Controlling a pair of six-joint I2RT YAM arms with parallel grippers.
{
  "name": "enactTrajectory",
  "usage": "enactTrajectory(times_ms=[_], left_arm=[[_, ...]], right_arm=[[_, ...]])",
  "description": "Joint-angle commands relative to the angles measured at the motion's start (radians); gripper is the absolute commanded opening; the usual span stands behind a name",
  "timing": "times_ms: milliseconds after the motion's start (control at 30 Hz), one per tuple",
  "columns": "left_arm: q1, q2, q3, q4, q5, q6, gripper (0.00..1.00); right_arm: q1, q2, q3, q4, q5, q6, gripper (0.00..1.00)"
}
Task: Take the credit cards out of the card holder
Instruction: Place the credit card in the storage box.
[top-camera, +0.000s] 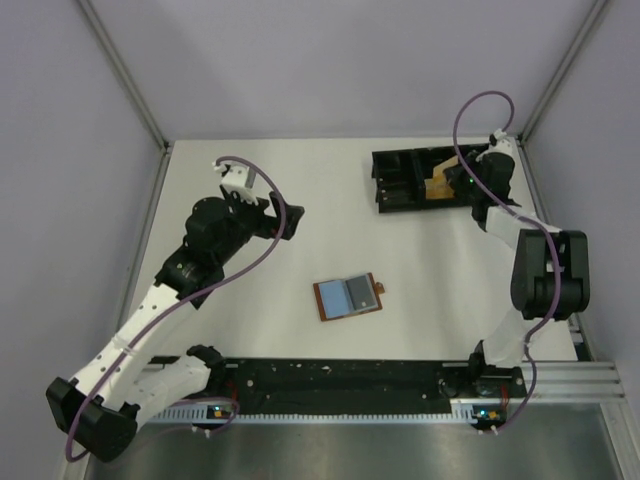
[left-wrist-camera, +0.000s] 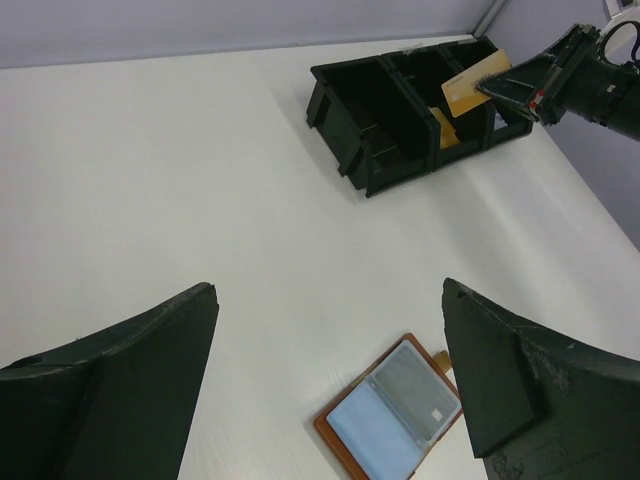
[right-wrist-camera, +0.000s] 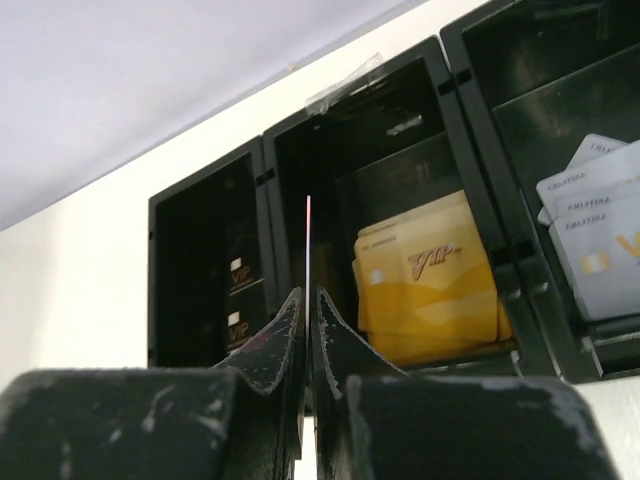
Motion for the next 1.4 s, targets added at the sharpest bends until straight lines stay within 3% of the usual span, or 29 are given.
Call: enactTrajectory(times_ms=[0, 467, 733, 767, 967, 1133, 1367], left_arm=[[0.008, -0.013, 0.027, 0.013, -0.009, 0.03, 0.97], [0.009, 0.021, 0.016, 0.014, 0.003, 0.018, 0.98], [0.009, 0.05, -0.007, 0.05, 0.077, -0.037, 0.99], [0.008, 0.053, -0.016, 0.063, 0.092, -0.05, 0.99], [0.006, 0.09, -0.041, 0.083, 0.21, -0.083, 0.99], [0.003, 0.156, -0.067, 0.063, 0.367, -0.168, 0.99], [-0.092, 0.259, -0.097, 0.071, 0.387, -0.243, 0.99]], right_arm=[[-0.018, 0.075, 0.12, -0.011, 0.005, -0.055, 0.0], [-0.018, 0.252, 0.192, -0.035, -0.137, 0.005, 0.0], [-0.018, 0.189, 0.23, -0.196, -0.041, -0.106, 0.43], [-0.018, 0.173, 0.239, -0.225, -0.03, -0.126, 0.52], [-0.018, 0.054, 0.278, -0.383, 0.082, -0.233, 0.78], [0.024, -0.142, 0.241, -0.511, 0.059, -0.271, 0.81], [0.206, -0.356, 0.073, -0.545, -0.044, -0.212, 0.8]])
